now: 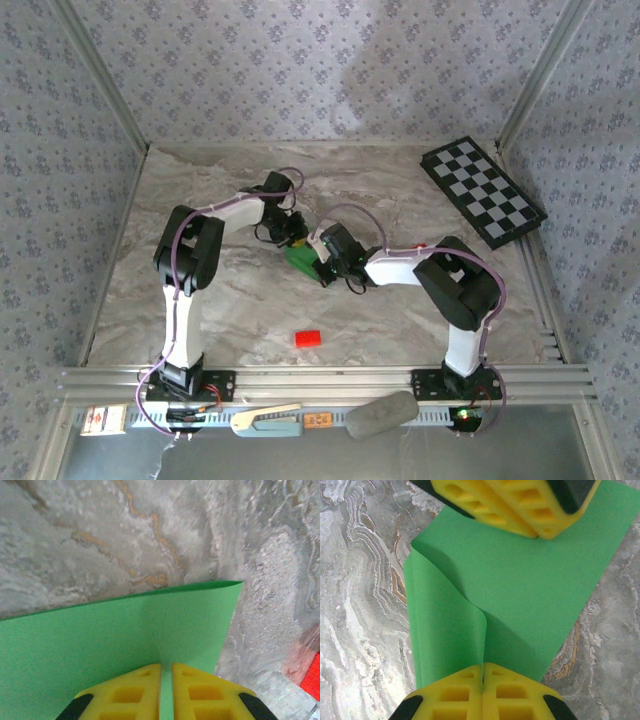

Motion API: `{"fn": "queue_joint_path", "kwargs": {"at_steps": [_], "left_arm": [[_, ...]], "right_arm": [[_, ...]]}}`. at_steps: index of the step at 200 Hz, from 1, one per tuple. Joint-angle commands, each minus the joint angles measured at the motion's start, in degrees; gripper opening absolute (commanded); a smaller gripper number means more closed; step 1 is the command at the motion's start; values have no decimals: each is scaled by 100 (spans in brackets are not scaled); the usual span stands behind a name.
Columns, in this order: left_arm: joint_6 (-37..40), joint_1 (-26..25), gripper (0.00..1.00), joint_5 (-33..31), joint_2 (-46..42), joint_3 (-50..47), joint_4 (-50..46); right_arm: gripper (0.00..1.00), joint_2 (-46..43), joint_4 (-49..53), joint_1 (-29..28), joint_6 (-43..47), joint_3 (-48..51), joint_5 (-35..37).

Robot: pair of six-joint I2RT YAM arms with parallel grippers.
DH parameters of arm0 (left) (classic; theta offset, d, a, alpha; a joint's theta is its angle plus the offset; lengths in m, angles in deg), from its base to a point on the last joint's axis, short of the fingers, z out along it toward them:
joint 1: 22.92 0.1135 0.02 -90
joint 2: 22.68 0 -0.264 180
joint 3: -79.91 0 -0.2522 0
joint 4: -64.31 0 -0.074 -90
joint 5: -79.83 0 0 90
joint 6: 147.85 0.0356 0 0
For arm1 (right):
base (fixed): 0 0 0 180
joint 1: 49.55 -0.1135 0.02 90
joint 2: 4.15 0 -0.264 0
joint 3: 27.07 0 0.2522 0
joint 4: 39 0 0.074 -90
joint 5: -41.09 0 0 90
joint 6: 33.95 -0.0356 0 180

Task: Fold a paper plane with a square sheet of paper (pick it up from the middle)
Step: Third fold the triangle at the center of the table.

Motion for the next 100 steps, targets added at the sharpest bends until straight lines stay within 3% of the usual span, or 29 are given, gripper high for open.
{"fn": "queue_joint_path", "kwargs": {"at_steps": [1,62,100], "left_arm": [[-119,167,15,117,-303,243,61],[-654,404,20,-133,-1293,-894,682],[-1496,405,21,124,-2022,-2193,1963]], "right_arm": [[4,209,224,-33,60,-21,124],[4,204,349,-11,-20,-102,50],[4,200,459,10,-80,-170,9]]}}
